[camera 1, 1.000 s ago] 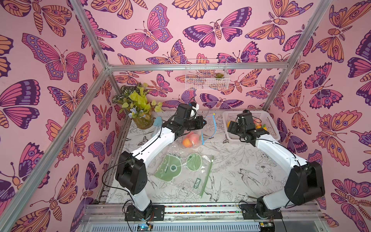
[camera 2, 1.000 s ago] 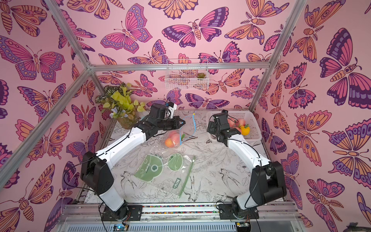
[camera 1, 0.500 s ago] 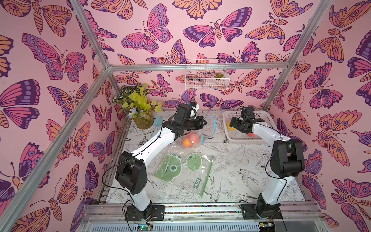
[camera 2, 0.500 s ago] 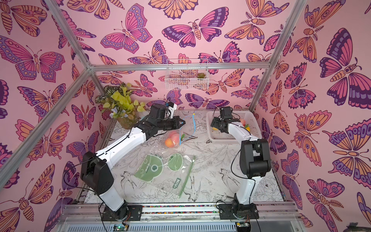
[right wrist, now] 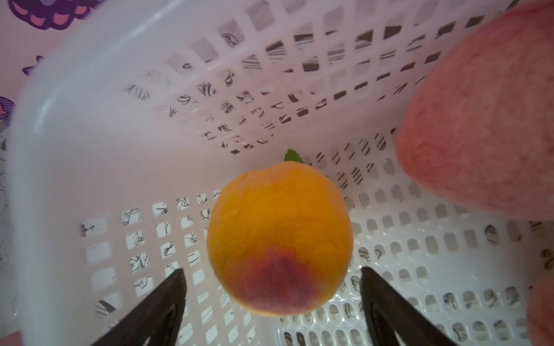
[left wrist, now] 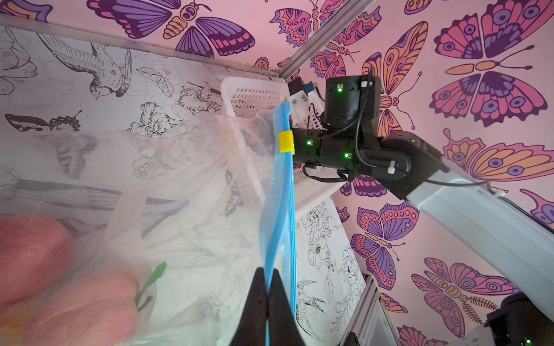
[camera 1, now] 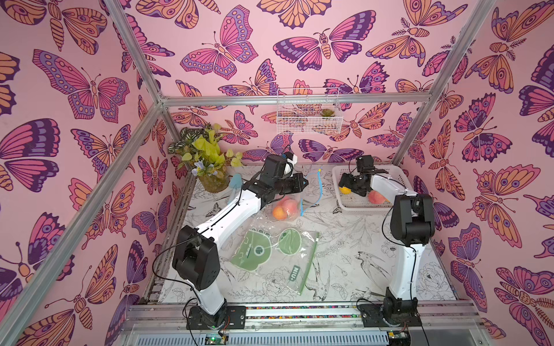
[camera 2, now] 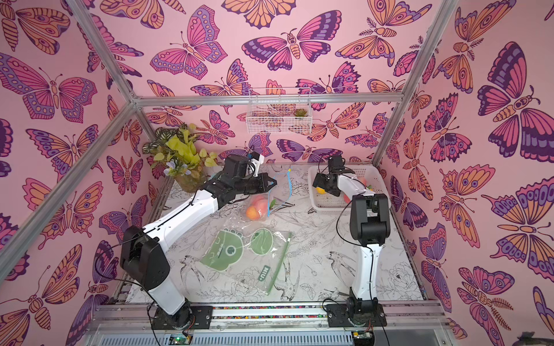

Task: Place the peach in a zip-top bag and seal the zipper
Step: Pick up the peach from the basket.

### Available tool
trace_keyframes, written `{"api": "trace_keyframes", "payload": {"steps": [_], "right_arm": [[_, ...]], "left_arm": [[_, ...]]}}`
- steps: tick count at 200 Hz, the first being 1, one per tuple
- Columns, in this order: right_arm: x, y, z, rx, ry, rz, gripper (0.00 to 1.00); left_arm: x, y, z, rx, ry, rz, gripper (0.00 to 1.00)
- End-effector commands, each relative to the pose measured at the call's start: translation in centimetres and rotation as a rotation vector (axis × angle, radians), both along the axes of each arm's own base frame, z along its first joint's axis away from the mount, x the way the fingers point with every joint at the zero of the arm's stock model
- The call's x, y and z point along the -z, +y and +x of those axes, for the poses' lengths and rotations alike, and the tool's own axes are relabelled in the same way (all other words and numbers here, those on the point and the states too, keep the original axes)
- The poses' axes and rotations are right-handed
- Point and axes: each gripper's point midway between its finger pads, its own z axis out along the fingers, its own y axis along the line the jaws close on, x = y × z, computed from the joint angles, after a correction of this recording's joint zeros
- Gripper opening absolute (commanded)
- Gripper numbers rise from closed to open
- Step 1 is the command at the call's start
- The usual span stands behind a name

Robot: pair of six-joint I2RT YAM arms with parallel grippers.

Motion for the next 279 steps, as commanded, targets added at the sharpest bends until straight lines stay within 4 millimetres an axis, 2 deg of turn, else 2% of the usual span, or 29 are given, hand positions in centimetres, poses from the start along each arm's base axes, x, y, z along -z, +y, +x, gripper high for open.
{"api": "trace_keyframes", "payload": {"steps": [1,72,122,162,190,222,279], "right_arm": [[0.2,-0.7,0.4,0.010,0.023,0.013,0.91],[1.7,-0.6,1.8,0.018,0.045,0.060,0.89],[0.9,-0.8,2.2,0.024,0.019,0.065,0.84],[-0.1,-0.9,2.2,0.026,-0.027,0.079,0.75],[-2.0,-1.1,1.5,0.035,-0.090,0.097,0.73],[-4.7,-1.3,-0.3,0.035,-0.148,0.107,0.73],[-10.5,-1.8,-4.6,0.031,-0.266,0.087,0.73]], "left_arm": [[-0.6,0.3,-0.6,0.009,-0.014,-0.002,0.00],[-0.5,0.3,-0.6,0.007,-0.010,0.001,0.00],[-0.5,0.4,-0.6,0.006,-0.011,0.002,0.00],[-0.3,0.4,-0.7,0.005,-0.007,0.002,0.00],[-0.4,0.4,-0.7,0.004,-0.010,0.003,0.00],[-0.5,0.4,-0.8,0.009,-0.009,-0.001,0.00],[0.1,0.4,-0.6,-0.001,0.001,0.008,0.00]]}}
